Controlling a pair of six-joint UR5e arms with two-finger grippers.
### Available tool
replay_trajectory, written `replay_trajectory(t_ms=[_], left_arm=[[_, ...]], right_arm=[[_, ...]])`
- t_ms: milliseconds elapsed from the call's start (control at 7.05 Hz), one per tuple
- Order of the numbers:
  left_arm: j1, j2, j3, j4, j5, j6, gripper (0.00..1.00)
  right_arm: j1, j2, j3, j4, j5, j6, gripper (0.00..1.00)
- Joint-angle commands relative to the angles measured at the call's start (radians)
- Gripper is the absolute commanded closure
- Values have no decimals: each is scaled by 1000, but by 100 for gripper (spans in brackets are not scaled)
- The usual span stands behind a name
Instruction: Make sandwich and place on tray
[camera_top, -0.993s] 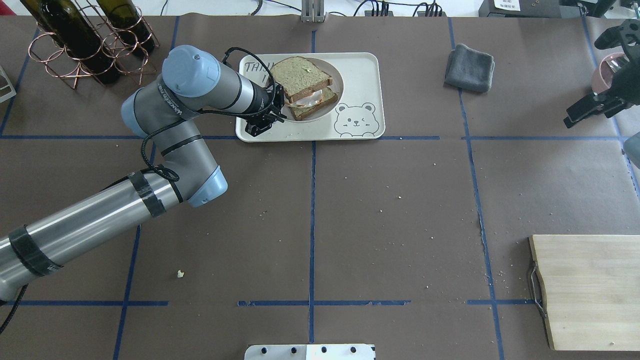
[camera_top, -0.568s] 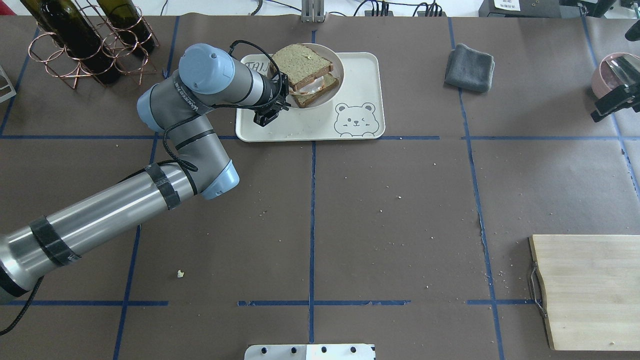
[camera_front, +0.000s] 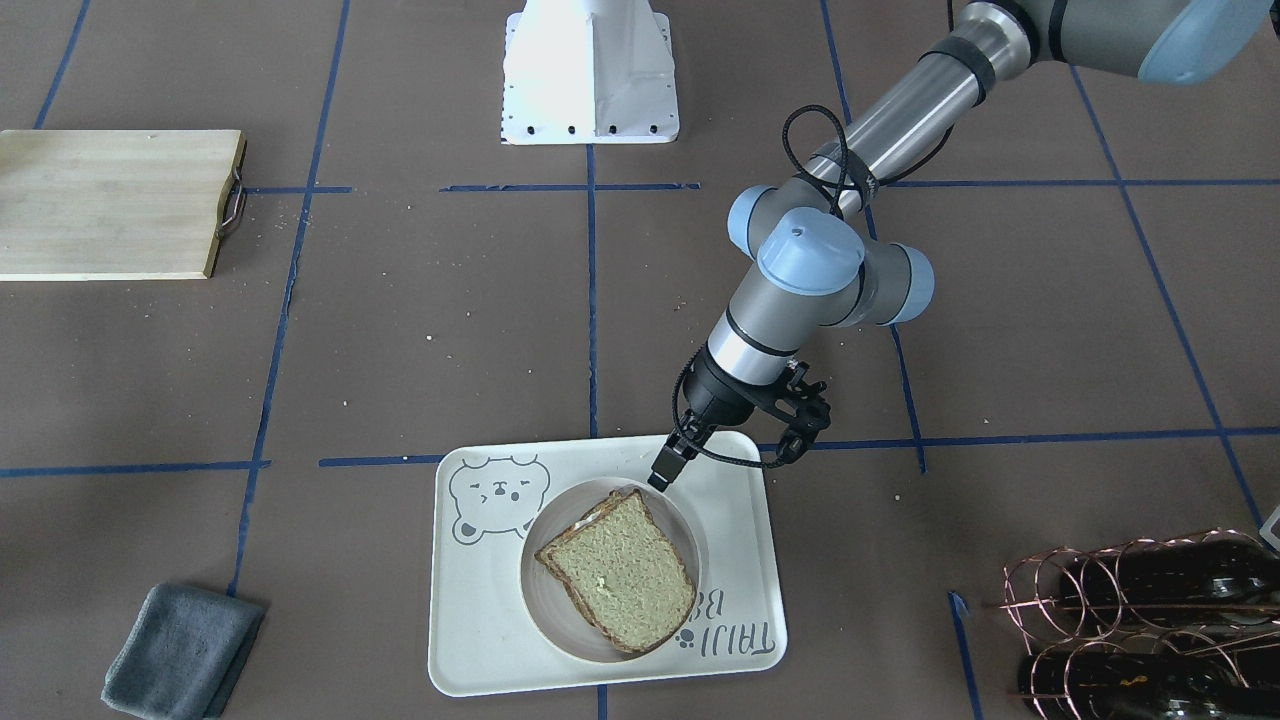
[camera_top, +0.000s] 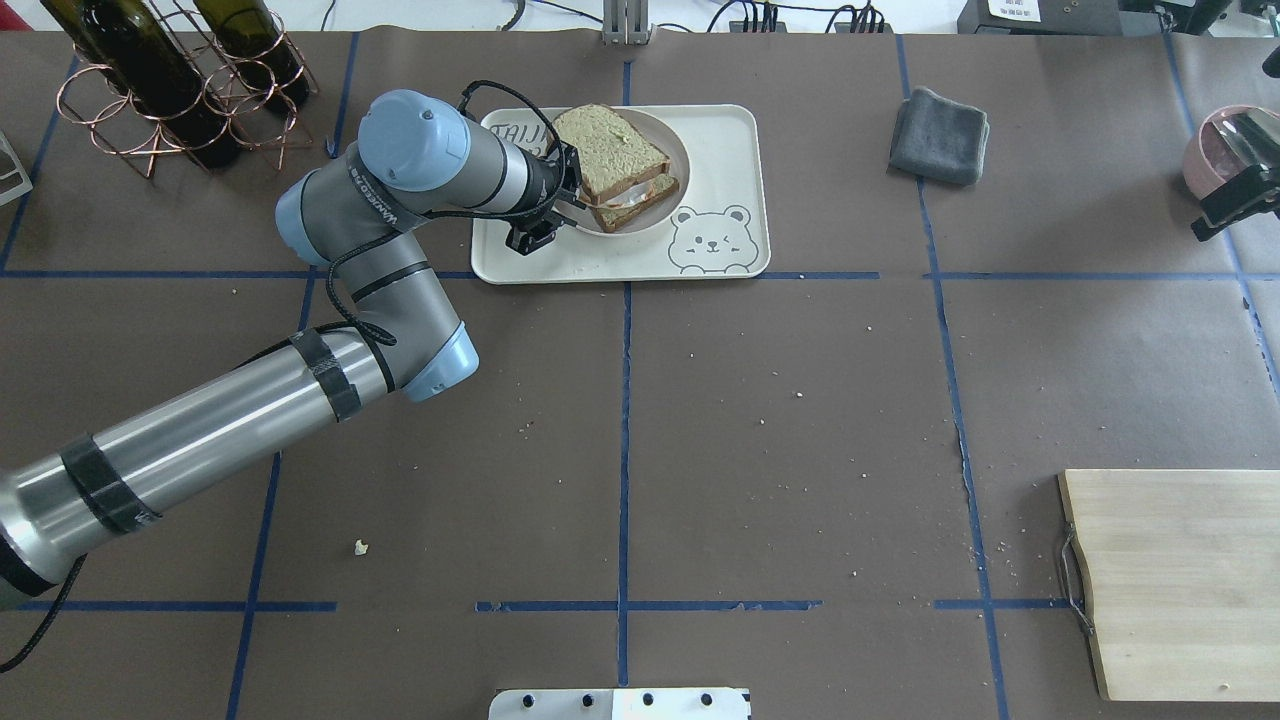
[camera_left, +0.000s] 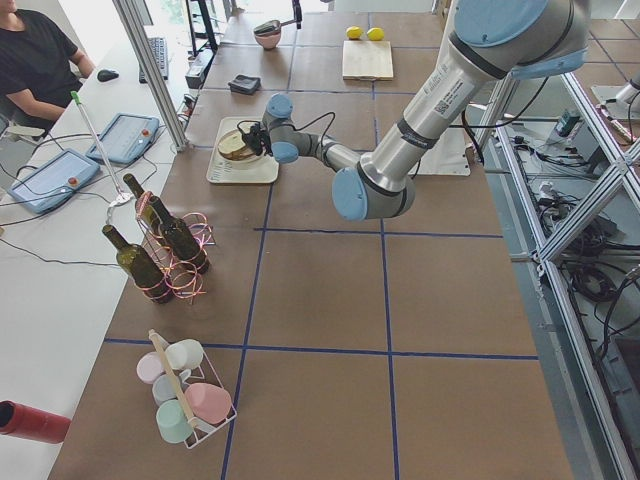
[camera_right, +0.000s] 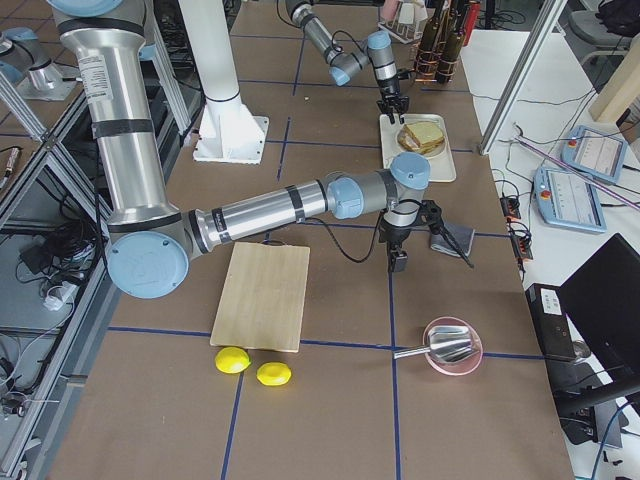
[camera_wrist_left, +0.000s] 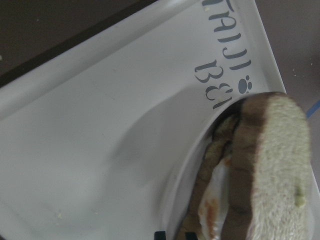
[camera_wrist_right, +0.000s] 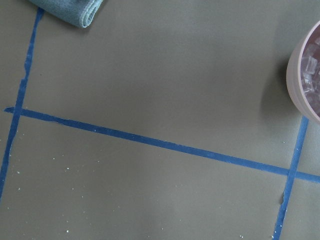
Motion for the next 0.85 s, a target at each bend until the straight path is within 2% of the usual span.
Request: replay_trajectory(t_ms=[0,142,568,709], left_arm=[[-4,85,-108,10,-7,94,0],[-8,152,-191,63,-22,223,0],[-64,331,-548,457,-50,839,0],[-113,350,-607,561,-50,970,0]], right_arm=[[12,-1,-2,-5,3,0,0],[25,2,-2,-29,10,-2,0],[78,-2,-46,-32,10,-101,0],[99,-2,-72,-32,10,-144,0]])
